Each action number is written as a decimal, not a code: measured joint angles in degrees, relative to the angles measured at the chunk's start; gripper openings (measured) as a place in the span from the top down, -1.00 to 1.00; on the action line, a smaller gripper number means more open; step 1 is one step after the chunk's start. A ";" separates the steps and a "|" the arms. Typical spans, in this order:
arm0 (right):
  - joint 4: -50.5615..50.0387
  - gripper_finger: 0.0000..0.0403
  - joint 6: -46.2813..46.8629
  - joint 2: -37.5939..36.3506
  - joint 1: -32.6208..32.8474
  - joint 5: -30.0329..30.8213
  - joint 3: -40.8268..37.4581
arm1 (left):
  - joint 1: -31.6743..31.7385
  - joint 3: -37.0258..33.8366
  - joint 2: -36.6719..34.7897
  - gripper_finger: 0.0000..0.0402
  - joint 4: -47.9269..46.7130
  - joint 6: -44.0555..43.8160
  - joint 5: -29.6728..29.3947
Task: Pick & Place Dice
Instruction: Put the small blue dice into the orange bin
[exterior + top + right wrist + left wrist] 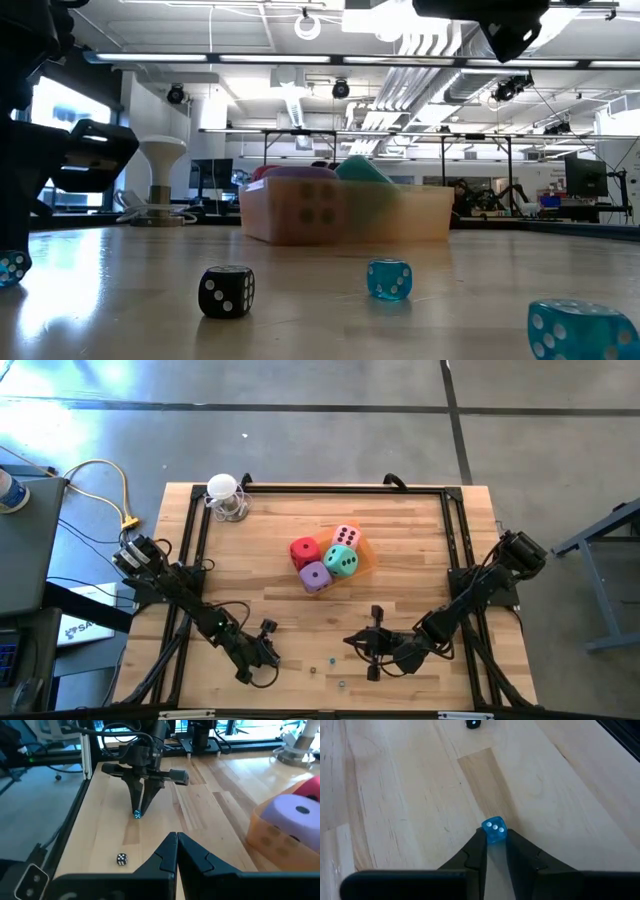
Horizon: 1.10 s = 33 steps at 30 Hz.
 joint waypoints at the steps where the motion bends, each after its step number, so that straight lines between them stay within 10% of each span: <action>1: 0.00 0.99 0.79 0.00 -0.09 -0.05 0.00 | 0.00 -0.02 0.00 0.75 0.32 0.52 -0.17; 15: 0.00 0.87 3.75 0.00 -0.21 -2.84 0.00 | 0.37 -0.04 -0.49 0.76 2.08 2.69 -2.28; 26: 1.25 0.78 20.98 0.42 -4.45 -6.95 0.00 | 1.61 0.13 -7.26 0.76 5.60 11.44 -25.20; 33: 10.12 0.78 21.69 6.16 -8.19 -12.64 -0.04 | 4.10 0.17 -7.56 0.76 14.96 19.80 -22.96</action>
